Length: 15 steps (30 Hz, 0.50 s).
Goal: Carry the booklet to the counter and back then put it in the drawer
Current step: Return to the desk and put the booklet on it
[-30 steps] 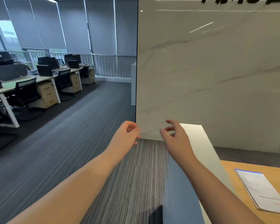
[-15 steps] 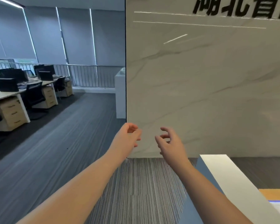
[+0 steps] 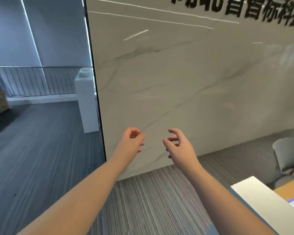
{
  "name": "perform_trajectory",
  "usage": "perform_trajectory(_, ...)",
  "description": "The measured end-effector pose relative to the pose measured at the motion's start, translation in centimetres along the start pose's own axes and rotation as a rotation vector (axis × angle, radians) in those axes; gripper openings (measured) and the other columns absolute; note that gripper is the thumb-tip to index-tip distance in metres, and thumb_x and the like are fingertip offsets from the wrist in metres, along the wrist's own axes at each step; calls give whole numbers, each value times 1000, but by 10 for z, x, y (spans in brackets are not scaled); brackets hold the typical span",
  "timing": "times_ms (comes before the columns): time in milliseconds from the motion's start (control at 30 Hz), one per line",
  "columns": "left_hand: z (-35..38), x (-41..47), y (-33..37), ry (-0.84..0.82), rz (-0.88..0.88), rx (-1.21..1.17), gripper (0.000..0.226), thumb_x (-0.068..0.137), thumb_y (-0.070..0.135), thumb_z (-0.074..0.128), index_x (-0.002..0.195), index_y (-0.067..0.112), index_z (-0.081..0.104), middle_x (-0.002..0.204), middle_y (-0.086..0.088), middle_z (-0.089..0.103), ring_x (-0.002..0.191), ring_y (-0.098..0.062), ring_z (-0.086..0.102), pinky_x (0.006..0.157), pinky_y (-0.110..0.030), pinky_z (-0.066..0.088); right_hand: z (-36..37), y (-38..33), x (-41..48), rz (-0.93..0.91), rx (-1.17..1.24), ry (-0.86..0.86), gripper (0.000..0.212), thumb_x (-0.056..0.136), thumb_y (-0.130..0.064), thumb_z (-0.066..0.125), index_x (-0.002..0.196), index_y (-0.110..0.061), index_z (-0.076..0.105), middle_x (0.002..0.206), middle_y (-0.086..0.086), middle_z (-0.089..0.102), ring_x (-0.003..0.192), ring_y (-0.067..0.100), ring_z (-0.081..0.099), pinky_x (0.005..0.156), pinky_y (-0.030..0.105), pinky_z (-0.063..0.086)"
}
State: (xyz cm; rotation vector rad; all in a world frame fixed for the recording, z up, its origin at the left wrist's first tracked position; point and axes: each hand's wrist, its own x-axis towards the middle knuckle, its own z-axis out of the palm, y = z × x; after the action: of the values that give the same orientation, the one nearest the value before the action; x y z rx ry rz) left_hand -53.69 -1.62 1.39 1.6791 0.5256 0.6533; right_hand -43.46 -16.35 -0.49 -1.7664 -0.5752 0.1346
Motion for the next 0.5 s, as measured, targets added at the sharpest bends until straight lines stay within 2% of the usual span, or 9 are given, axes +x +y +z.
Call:
perform_trajectory(167,32,102,-24,-60,-3,-22,19,100,17,58,117,8,58,108,-4,61,90,-18,67,85,-43,57,12,33,90,15,-30,73,41,90,-34,63,130,-40,57,110,-8,65,94,27,68,86,48,60)
perform_trajectory(300,70,190,-34,-100,15,-33,6,98,16,60,103,16,58,100,-1,62,87,-17,69,79,-40,56,9,64,179,18,3,126,39,91,-35,63,129,-42,56,114,-3,65,89,25,68,83,46,61)
perform_trajectory(400,105,259,-31,-121,18,-24,5,97,17,62,101,17,59,101,-2,63,87,-18,70,77,-38,56,-1,78,251,34,21,161,40,91,-34,63,130,-40,56,115,-2,65,88,21,68,83,47,62)
perform_trajectory(500,142,320,-23,-167,50,-25,6,97,18,62,102,17,59,104,-4,64,88,-17,70,77,-37,57,-17,88,310,32,31,185,40,91,-37,63,130,-42,56,115,-4,64,81,15,63,80,43,61)
